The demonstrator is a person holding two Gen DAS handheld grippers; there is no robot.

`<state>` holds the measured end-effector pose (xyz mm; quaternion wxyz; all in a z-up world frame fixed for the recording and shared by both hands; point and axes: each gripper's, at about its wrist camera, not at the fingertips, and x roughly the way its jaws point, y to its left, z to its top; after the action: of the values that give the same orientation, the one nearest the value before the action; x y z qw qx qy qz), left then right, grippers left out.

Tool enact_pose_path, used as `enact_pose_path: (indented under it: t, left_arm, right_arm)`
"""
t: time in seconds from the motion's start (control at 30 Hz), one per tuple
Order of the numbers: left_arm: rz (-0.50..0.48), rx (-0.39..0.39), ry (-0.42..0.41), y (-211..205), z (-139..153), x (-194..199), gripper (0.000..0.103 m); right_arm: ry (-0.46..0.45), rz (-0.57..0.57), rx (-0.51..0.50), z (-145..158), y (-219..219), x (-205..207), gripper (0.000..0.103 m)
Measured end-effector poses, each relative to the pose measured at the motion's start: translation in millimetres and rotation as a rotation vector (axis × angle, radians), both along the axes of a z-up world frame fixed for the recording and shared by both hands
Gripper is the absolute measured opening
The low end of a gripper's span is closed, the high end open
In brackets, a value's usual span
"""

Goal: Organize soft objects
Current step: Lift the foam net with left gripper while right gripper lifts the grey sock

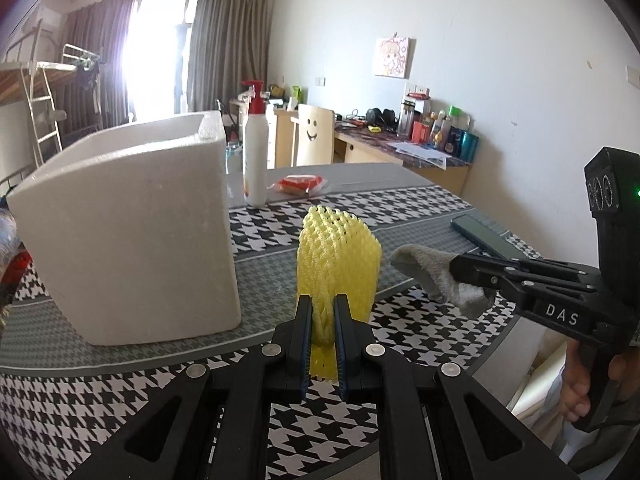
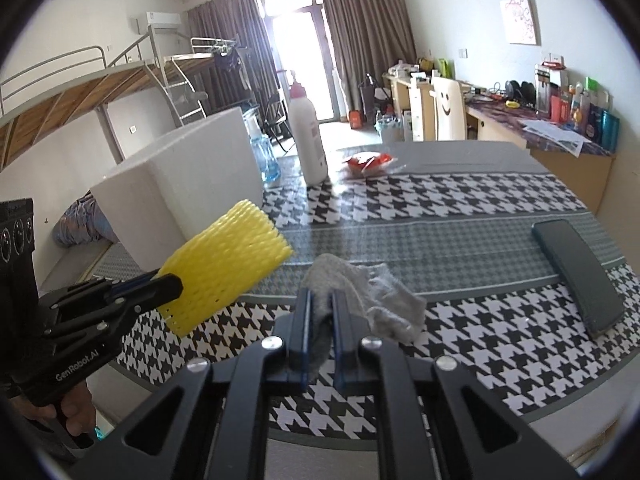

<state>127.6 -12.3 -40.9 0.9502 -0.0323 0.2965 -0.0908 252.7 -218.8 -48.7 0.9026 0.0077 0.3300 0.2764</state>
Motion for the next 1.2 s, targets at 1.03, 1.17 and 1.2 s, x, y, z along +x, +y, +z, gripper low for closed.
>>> enact_pose_path:
  t: [1.03,1.17,1.2]
  left_arm:
    - [0.026,0.034,-0.084,-0.4,34.1,6.3,0.011]
    - [0.042,0.050,-0.093,1.2,34.8,10.3,0.011]
    - [0.044,0.052,-0.094,0.7,36.0,11.1,0.011]
  right_arm:
    - [-0.107,-0.040,0.027,40.7,-6.1,3.9,0.012]
    - [-0.111,-0.034,0.036,44.0,-4.7,5.6,0.012]
    - [-0.113,-0.033,0.039,45.0,-4.4,5.9,0.012]
